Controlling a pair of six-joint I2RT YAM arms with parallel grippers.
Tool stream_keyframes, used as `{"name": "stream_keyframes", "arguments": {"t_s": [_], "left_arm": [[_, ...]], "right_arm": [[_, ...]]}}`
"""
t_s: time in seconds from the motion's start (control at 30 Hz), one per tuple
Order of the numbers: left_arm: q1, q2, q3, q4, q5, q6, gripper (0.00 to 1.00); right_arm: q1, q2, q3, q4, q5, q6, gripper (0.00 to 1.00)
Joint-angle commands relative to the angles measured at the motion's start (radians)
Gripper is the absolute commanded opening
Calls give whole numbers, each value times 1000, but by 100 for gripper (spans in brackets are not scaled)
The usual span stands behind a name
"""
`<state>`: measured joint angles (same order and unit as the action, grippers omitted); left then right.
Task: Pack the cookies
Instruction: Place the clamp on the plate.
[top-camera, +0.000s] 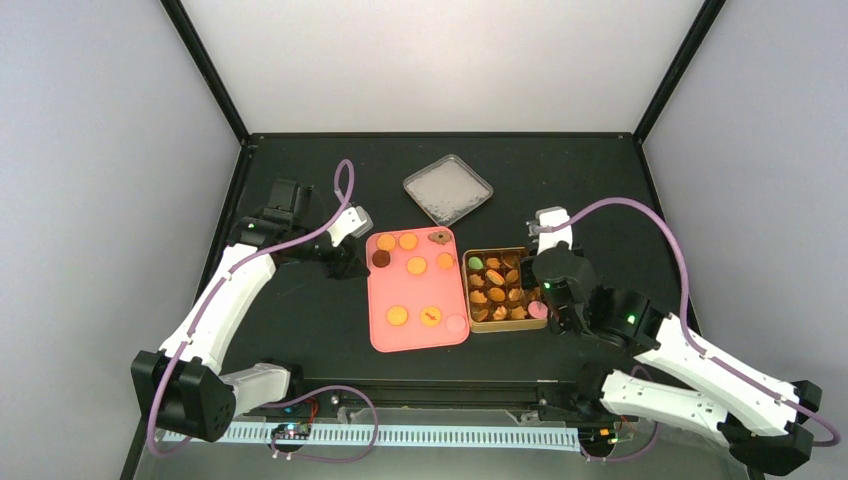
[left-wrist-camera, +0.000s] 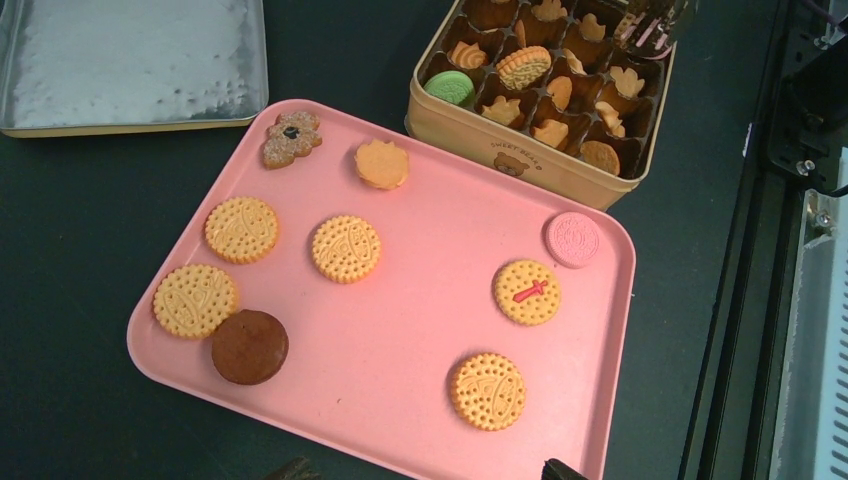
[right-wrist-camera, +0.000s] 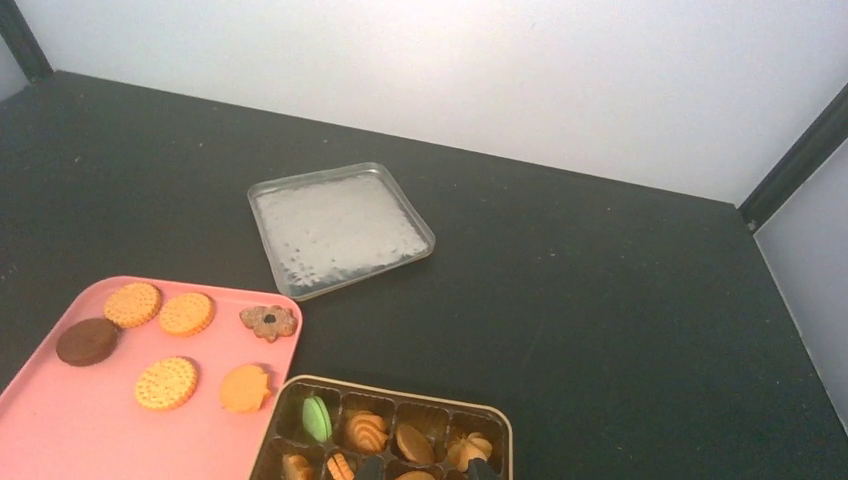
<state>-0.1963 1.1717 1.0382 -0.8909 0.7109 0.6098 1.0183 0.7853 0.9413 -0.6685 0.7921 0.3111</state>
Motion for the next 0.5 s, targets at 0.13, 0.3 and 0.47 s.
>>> {"name": "stream_keyframes", "arguments": {"t_s": [0.13, 0.3, 0.47], "left_arm": [[11, -1, -3, -17, 18, 19, 60], [14, -1, -4, -21, 22, 21, 60], [15, -6, 1, -28, 21, 19, 60]], "right_arm": [[-6, 23, -8, -48, 67, -24, 1], [-7, 30, 41, -15, 122, -87, 1], [-7, 131, 103, 118, 66, -146, 1]]}}
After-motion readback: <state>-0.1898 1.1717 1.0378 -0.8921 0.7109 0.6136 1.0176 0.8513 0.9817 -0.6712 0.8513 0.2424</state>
